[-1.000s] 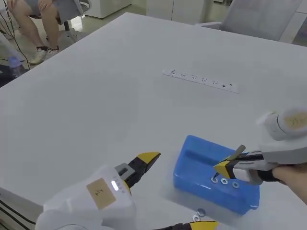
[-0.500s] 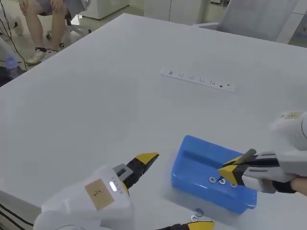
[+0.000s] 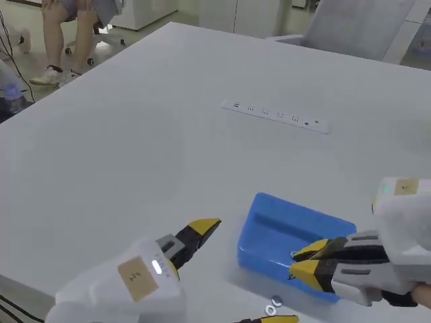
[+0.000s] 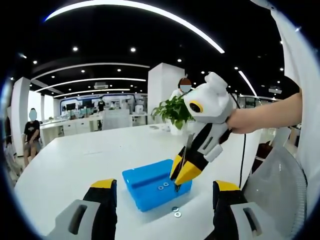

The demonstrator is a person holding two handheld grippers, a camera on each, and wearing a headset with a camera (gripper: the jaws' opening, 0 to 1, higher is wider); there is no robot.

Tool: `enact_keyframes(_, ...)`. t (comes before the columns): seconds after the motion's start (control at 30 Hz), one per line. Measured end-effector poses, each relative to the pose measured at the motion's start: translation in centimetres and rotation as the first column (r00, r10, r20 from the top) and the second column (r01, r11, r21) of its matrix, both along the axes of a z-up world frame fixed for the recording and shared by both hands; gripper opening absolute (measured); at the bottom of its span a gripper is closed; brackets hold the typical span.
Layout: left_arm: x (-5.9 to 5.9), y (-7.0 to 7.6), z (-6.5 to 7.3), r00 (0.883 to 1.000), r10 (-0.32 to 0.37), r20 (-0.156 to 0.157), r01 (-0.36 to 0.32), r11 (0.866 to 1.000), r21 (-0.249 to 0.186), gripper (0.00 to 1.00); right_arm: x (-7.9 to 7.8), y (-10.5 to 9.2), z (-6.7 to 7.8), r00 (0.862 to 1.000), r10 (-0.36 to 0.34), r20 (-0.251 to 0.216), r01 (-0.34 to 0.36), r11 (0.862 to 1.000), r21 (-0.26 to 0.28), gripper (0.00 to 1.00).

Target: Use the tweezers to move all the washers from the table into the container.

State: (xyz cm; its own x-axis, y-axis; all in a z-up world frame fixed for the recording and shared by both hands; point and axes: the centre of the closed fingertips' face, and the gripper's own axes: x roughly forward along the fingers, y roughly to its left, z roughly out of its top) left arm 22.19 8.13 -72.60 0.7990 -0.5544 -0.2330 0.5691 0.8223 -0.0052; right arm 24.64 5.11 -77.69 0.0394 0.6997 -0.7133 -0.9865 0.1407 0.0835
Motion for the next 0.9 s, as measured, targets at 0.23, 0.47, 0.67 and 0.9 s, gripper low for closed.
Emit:
enact_keyframes(0.23,0.0,-0.1,0.0,1.0,-0.005,-0.001,0.005,1.0,0.003,0.8,-1.7,-0.6,-2.6,0.959,0.271,0.082,-0.26,0.958,-0.122,0.06)
enact_keyframes(0.47,0.0,0.0,0.0,1.0,-0.002,-0.001,0.002,1.0,0.0,0.8,-2.9,-0.7,-4.4,0.901,0.422,0.096,-0.398,0.896,-0.198,0.06)
enact_keyframes(0.67,0.1,0.0,0.1,1.0,0.003,0.002,-0.003,1.0,0.0,0.79,-2.1,-0.4,-5.0,0.889,0.446,0.105,-0.419,0.884,-0.205,0.06)
enact_keyframes(0.9,0.1,0.1,0.1,1.0,0.008,0.001,-0.008,1.0,-0.001,0.79,-1.9,-0.1,-5.2,0.881,0.461,0.107,-0.436,0.878,-0.2,0.06)
